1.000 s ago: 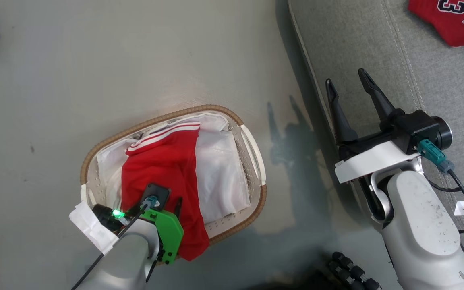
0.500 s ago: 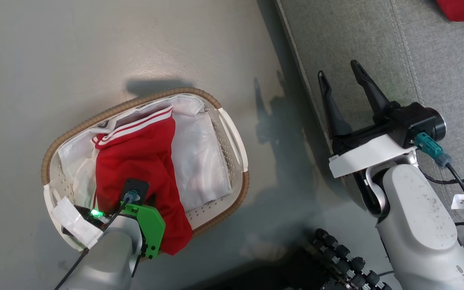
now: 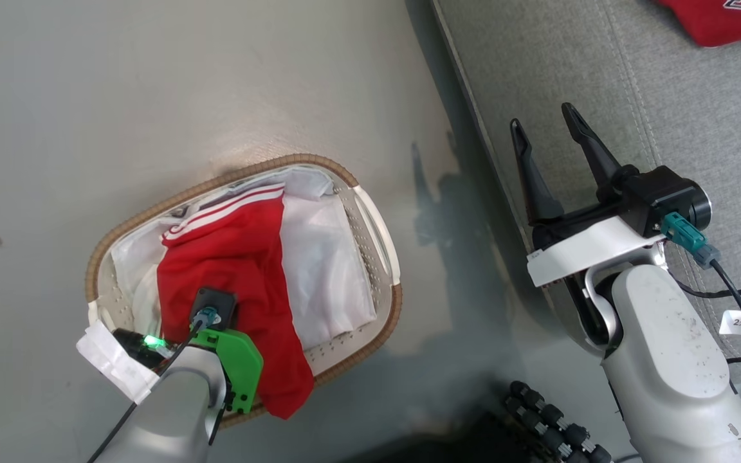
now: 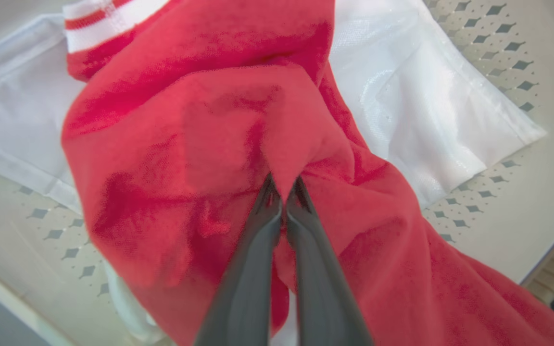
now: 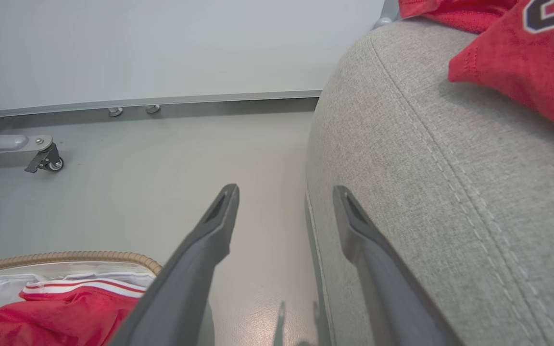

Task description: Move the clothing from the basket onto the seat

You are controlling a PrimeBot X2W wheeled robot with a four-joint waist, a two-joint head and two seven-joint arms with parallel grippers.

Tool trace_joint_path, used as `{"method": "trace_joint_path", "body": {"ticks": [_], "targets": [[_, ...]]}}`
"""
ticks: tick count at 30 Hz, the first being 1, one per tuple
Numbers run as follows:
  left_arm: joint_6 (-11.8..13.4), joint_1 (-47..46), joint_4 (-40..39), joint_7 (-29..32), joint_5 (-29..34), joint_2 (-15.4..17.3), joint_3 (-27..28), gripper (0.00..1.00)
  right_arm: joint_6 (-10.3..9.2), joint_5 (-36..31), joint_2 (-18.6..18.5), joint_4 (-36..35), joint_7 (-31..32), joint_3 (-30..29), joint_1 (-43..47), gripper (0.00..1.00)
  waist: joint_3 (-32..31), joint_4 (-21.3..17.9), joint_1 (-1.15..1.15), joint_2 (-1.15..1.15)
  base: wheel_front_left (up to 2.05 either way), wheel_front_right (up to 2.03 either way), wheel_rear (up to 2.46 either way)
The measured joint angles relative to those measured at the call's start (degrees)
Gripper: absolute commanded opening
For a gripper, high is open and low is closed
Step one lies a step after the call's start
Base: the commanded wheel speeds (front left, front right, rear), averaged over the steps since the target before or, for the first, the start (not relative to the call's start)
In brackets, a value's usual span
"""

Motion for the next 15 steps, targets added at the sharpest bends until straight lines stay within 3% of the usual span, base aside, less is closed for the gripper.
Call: {"method": "trace_joint_path", "body": {"ticks": [8, 15], "targets": [[-1.38, 2.38, -3.87, -0.94, 0.89, -0.66, -1.87, 0.00, 0.00, -1.80, 0.02, 1.45, 0.00, -1.38, 1.77, 1.00, -4.80, 1.27, 0.00, 0.00, 0.00, 0.00, 0.00], [-1.44, 5.37, -13.21, -1.14, 3.86, 0.35, -3.18, 0.00, 0.00, -4.27, 0.03, 2.94, 0.00, -3.33, 4.79, 1.00, -10.59, 3.14, -0.01, 0.00, 0.00, 0.00, 0.00]]}}
